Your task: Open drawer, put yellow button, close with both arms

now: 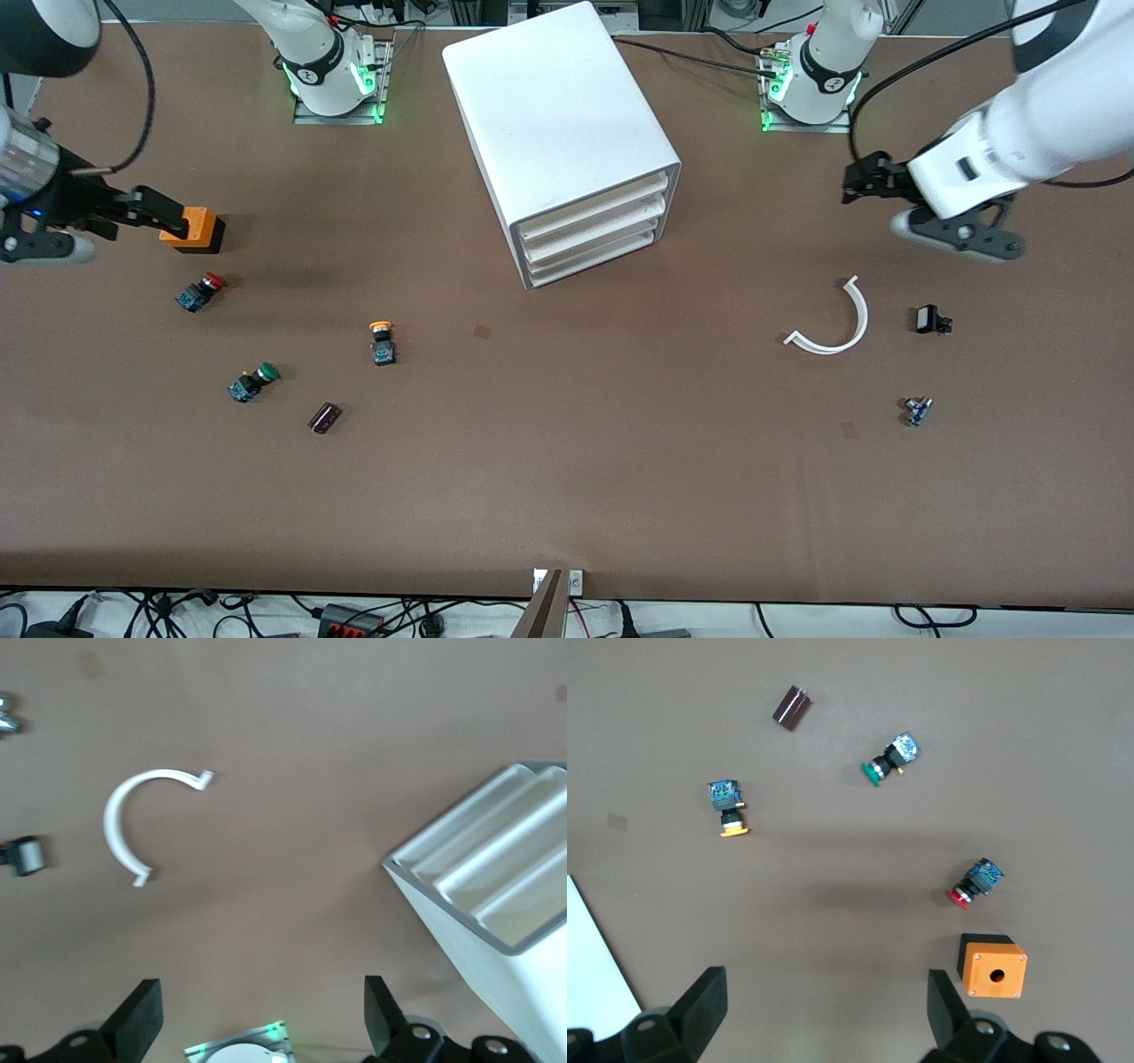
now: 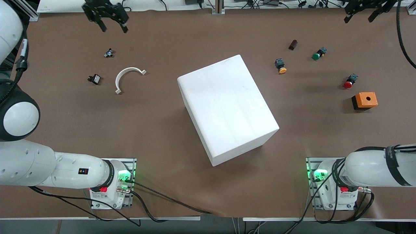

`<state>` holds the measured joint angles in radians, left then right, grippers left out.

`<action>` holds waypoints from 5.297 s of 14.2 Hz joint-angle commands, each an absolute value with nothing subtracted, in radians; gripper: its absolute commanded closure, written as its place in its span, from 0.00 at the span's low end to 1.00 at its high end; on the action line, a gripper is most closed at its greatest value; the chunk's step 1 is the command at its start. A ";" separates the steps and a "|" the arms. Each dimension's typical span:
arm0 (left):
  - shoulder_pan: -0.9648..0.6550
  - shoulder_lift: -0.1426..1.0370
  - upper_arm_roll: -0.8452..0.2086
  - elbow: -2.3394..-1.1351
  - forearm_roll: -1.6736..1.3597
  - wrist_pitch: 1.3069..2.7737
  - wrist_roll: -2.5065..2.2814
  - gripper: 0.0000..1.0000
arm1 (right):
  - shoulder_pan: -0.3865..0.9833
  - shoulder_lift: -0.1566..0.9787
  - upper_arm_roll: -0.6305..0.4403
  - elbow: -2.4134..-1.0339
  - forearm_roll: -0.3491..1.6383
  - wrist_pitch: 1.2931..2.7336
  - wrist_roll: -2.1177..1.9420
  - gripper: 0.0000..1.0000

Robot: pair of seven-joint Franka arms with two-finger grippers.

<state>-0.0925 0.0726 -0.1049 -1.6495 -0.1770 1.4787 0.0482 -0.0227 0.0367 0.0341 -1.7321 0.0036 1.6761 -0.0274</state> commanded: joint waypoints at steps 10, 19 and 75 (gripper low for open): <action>-0.117 0.399 -0.101 -1.759 -0.907 1.541 0.530 0.00 | 0.080 0.287 0.032 -1.738 0.032 1.830 -0.044 0.00; -0.109 0.383 -0.224 -2.055 -1.261 1.724 0.860 0.27 | 0.179 0.439 0.031 -1.766 0.023 2.054 0.018 0.00; 0.003 0.476 -0.209 -1.410 0.057 1.600 -0.077 0.00 | 0.458 0.491 0.032 -1.258 0.195 1.729 0.902 1.00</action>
<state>-0.0003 0.4802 -0.2016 -1.3901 0.0282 1.5833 -0.0567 0.4079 0.4980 0.0387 -1.2916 0.1835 1.7441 0.7374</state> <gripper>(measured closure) 0.000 0.573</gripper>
